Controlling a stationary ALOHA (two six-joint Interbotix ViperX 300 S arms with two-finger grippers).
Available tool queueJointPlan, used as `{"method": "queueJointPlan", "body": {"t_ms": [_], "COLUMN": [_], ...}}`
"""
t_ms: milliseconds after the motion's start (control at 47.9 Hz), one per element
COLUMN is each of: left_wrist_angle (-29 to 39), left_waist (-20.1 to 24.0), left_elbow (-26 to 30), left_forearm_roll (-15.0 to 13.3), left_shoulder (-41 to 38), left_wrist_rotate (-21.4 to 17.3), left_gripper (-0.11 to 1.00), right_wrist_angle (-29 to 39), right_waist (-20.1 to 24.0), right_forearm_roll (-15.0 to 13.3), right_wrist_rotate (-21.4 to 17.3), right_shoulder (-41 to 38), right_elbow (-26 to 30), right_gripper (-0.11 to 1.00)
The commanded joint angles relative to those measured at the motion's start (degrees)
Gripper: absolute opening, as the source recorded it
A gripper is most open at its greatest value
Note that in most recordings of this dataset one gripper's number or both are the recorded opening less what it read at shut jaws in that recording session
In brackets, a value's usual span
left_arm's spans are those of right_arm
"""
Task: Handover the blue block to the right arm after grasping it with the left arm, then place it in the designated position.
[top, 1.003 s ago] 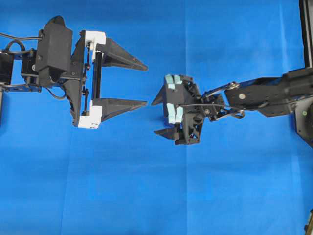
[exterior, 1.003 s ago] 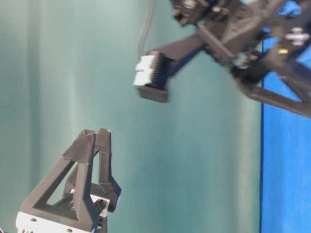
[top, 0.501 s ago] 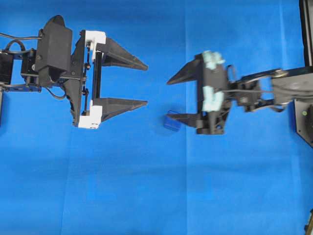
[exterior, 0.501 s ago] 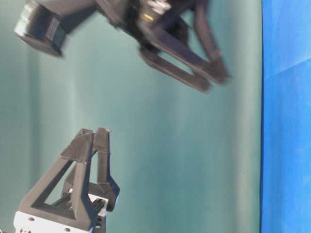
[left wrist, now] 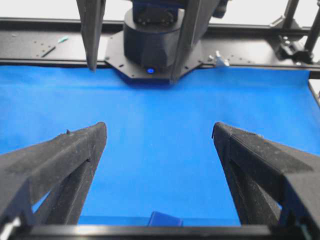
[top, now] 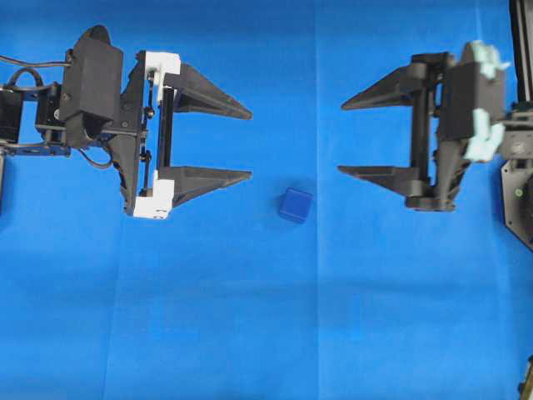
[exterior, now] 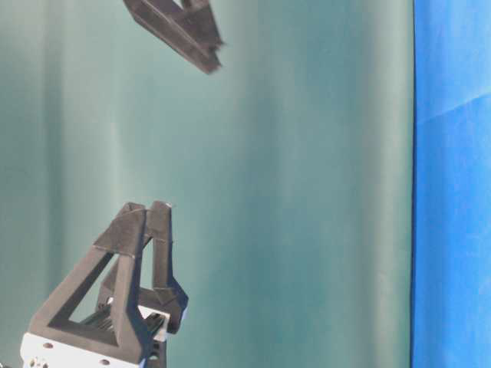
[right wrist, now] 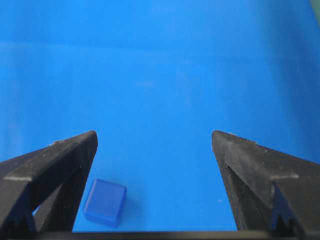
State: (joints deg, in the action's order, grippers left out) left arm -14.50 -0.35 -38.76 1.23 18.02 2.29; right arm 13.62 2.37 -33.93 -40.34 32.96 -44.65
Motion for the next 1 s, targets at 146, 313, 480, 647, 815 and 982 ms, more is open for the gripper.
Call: {"method": "queueJointPlan", "body": {"t_ms": [146,313,480,647,815,982], "left_wrist_angle": [-0.35,-0.35,-0.44,-0.35,-0.44,-0.44], "left_waist": [0.09,0.09,0.09,0.09,0.09,0.09], "left_elbow": [1.49,1.58,1.49,1.49,1.49,1.41], "left_forearm_roll": [0.0,-0.09,-0.09,-0.09,0.0,-0.09], "left_shoulder": [0.35,0.35,0.35,0.35,0.35,0.44], "left_wrist_rotate": [0.0,0.09,0.0,0.09,0.09,0.09], "left_gripper": [0.92,0.92,0.92,0.92,0.92,0.92], "right_wrist_angle": [-0.26,-1.85,-5.54,-10.11,-14.5,-18.9], "right_waist": [0.09,-0.09,-0.35,-0.88,-2.46,-4.04], "right_forearm_roll": [-0.18,-0.18,-1.14,-2.72,-2.99,-3.08], "right_wrist_rotate": [0.09,0.09,0.09,0.09,0.18,0.35], "right_shoulder": [0.18,0.18,0.26,0.44,0.44,0.44], "right_elbow": [0.62,0.62,0.26,-0.09,-1.14,-2.9], "right_gripper": [0.9,0.9,0.9,0.9,0.89,0.89]}}
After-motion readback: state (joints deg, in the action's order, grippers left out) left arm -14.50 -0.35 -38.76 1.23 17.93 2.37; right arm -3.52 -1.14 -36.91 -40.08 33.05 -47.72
